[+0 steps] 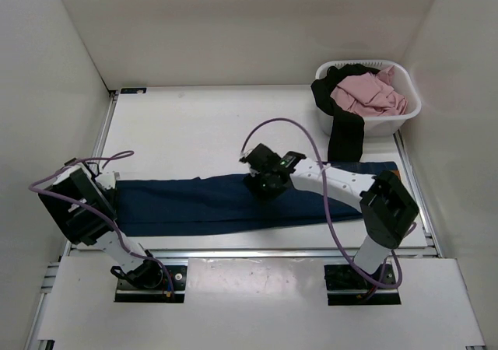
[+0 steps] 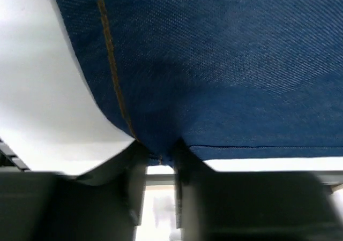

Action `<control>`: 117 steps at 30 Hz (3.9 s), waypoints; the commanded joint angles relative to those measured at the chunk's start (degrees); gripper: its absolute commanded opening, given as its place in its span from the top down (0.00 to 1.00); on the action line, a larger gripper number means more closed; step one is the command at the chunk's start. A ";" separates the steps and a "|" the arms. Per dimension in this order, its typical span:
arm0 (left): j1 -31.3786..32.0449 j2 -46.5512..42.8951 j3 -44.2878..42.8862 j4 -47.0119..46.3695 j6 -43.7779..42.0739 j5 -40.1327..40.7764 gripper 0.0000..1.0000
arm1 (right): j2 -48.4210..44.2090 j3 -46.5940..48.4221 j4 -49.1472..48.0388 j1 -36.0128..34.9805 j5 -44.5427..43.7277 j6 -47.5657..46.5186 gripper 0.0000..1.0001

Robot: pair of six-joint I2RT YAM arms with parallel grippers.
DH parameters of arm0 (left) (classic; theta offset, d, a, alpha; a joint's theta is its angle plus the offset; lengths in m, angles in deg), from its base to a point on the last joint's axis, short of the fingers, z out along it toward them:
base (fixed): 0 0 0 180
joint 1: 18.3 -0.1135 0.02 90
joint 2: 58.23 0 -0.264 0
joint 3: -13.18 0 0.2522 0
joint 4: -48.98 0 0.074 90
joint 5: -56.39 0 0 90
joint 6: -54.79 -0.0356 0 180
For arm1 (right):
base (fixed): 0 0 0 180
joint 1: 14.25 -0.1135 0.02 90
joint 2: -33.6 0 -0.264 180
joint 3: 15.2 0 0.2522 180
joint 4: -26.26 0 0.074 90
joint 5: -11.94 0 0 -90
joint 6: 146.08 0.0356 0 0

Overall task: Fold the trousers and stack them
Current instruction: Fold the trousers

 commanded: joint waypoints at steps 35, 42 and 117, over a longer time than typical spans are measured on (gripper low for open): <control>0.05 -0.64 -4.17 -1.02 0.74 -1.51 0.68 | 9.64 9.60 -1.97 -15.92 -4.39 -8.48 0.47; 0.05 -2.04 -4.17 -1.64 0.74 -0.20 0.76 | 10.78 9.60 -0.21 -17.06 -4.39 -8.48 0.47; -3.03 -0.99 -7.77 0.56 -1.46 -2.30 0.47 | 16.76 10.48 0.58 -18.12 -5.36 -9.18 0.69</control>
